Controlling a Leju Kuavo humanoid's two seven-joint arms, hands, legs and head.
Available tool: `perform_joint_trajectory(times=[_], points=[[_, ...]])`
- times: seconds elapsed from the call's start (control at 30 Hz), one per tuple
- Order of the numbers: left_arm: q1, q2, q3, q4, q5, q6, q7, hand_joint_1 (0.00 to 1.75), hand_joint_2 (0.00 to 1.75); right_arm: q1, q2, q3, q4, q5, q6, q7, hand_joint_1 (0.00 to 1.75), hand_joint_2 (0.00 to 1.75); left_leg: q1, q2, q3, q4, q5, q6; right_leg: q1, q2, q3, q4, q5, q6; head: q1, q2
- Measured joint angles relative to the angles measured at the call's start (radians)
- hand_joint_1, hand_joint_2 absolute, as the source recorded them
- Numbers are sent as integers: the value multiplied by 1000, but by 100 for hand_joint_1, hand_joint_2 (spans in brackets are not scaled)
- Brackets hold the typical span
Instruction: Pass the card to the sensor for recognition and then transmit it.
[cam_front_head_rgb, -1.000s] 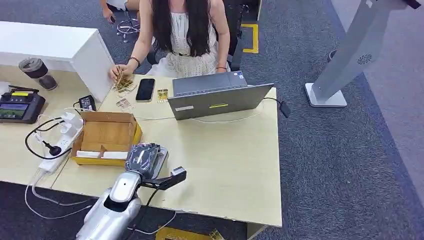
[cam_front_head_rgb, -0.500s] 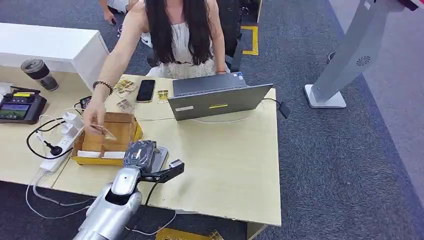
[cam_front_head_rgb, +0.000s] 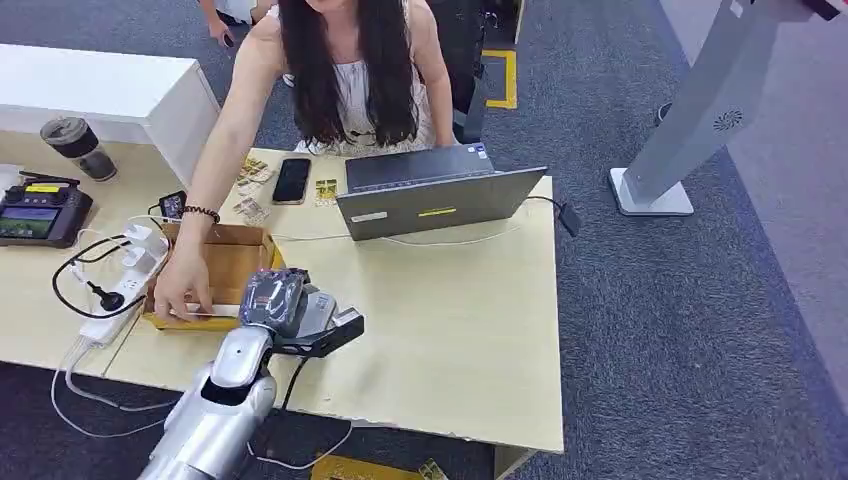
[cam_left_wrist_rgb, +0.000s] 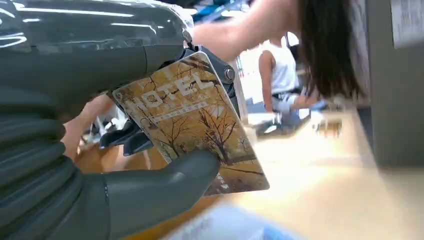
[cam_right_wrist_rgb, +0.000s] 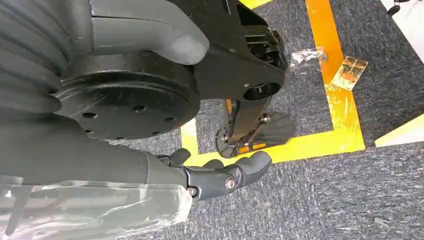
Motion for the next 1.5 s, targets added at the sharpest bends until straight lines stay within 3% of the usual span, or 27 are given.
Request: perform_joint_trajectory(times=[0.4, 1.07, 1.1, 1.5], points=[[-65, 44, 31, -84, 10, 11, -20, 175, 175, 0, 0, 17, 0, 12, 0, 1, 0, 175, 0, 0, -2, 0, 0, 0, 0, 0, -2, 0, 0, 0, 0, 0], [-178, 114, 91, -64, 32, 21, -17, 175, 175, -2, 0, 33, 0, 18, 0, 14, 0, 175, 0, 1, -3, 0, 0, 0, 0, 1, -4, 0, 0, 0, 0, 0], [-180, 116, 93, -62, 32, 21, -17, 0, 175, -2, 0, 34, 0, 19, 0, 14, 0, 0, 0, 0, -3, 0, 0, 0, 0, 1, -4, 0, 0, 0, 0, 0], [-181, 122, 97, -50, 45, 50, -31, 0, 175, -3, 0, 42, 1, 19, 0, 14, 0, 0, 0, 0, -4, 0, 0, 0, 0, 0, -4, 0, 0, 0, 0, 0]])
